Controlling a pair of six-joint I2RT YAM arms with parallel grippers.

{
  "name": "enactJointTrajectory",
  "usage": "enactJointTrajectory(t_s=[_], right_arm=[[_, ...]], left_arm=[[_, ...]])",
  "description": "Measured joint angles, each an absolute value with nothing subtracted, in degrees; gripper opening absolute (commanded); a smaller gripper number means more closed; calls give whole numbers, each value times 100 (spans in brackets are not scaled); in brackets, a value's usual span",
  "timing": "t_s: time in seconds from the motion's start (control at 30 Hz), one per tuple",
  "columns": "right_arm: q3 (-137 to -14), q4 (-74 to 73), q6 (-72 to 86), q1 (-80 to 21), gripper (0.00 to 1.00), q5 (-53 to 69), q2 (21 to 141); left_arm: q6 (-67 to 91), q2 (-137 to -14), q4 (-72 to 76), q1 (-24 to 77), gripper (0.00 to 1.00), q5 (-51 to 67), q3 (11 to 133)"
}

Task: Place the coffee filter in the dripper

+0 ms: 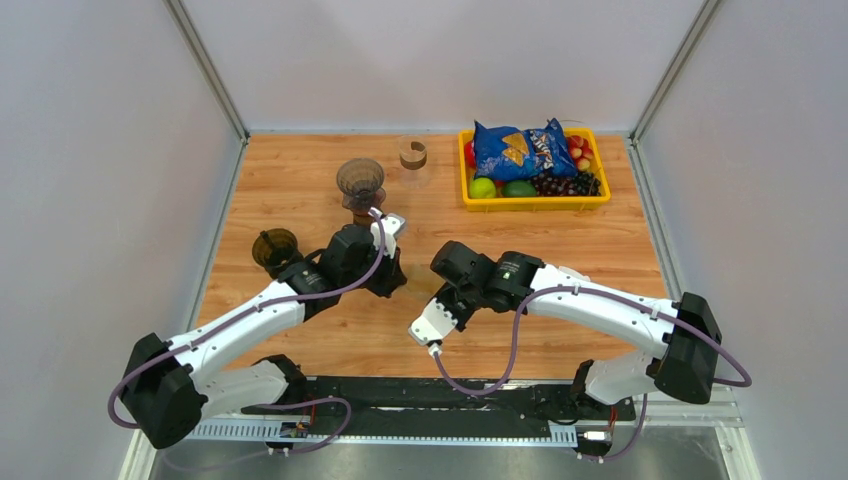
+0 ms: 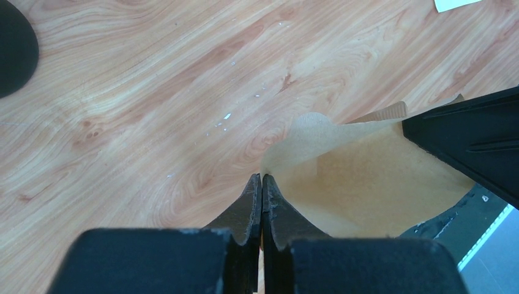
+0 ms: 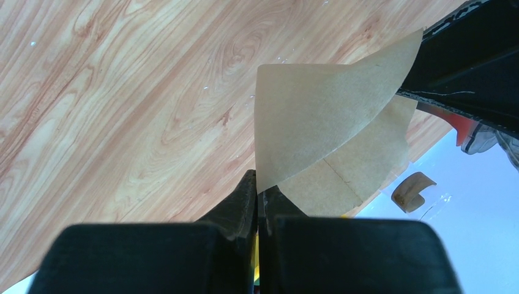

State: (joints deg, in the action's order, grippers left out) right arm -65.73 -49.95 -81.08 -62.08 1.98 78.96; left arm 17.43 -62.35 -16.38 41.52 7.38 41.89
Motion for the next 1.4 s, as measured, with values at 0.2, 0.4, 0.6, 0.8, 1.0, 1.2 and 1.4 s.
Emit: enactJointTrajectory(t_s=[0.2, 0.4, 0.6, 0.8, 1.0, 1.2, 1.4], right_arm=[[-6654, -5011, -8114, -6206, 10, 370, 7959], [-6685, -4917, -8130, -6200, 26, 451, 8289], [-6694, -4650, -8156, -6195, 59, 572, 8368], [-6790, -4436, -8322, -6195, 100, 679, 8346], [-6840, -4318, -8368, -6195, 100, 744, 8160], [-6460, -3710, -8160, -6182, 100, 825, 7251], [-5218, -1929, -6753, -5933, 100, 561, 5946]], left_arm=[[1791, -6233, -1667, 4147, 0, 773, 4189], [1890, -6270, -1686, 4136, 0, 991, 4189], [1918, -6270, -1691, 4136, 0, 1039, 4189], [1925, -6267, -1691, 4136, 0, 1024, 4189], [1986, -6248, -1695, 4136, 0, 864, 4189], [2189, -6243, -1758, 4136, 0, 364, 4193], [2331, -6191, -1927, 4123, 0, -141, 4362]])
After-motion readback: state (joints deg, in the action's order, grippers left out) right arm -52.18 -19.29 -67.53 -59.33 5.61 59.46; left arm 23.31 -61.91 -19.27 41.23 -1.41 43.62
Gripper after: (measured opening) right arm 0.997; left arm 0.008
